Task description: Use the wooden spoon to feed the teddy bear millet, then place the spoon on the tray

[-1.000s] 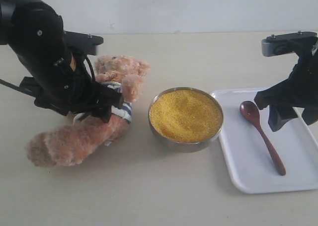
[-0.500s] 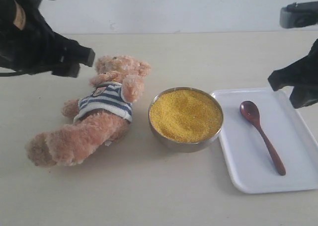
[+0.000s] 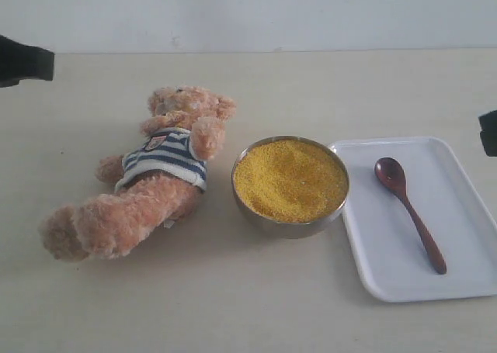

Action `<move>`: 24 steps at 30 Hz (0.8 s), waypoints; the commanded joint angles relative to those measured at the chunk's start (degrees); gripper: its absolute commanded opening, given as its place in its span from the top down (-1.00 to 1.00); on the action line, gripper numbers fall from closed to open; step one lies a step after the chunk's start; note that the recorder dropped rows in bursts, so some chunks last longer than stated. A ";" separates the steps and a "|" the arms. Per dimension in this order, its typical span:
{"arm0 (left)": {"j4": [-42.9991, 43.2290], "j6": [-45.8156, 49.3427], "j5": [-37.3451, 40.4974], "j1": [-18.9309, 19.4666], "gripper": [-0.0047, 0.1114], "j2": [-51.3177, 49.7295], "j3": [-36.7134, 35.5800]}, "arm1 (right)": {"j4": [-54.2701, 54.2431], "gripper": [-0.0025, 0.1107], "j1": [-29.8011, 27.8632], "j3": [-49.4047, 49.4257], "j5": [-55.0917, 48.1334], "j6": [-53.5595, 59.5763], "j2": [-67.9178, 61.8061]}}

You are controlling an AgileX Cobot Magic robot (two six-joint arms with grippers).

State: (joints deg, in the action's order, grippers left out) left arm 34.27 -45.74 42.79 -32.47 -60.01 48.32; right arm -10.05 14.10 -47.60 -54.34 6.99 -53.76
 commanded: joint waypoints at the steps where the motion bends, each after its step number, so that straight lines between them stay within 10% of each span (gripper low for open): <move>1: 8.99 -8.90 -9.85 -0.01 0.85 11.57 -9.63 | -1.47 0.96 -0.26 4.37 4.36 2.82 9.64; 13: 17.60 -14.28 -13.00 -0.01 0.85 37.48 -23.08 | -5.18 0.96 -0.26 9.76 9.88 6.42 20.10; 24: 16.13 -14.70 -11.59 -0.01 0.85 40.99 -24.76 | -5.56 0.96 -0.26 9.76 9.19 5.24 20.10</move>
State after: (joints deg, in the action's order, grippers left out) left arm 50.75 -59.92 31.14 -32.47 -19.40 23.82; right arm -15.40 14.10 -37.97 -45.25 12.27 -33.96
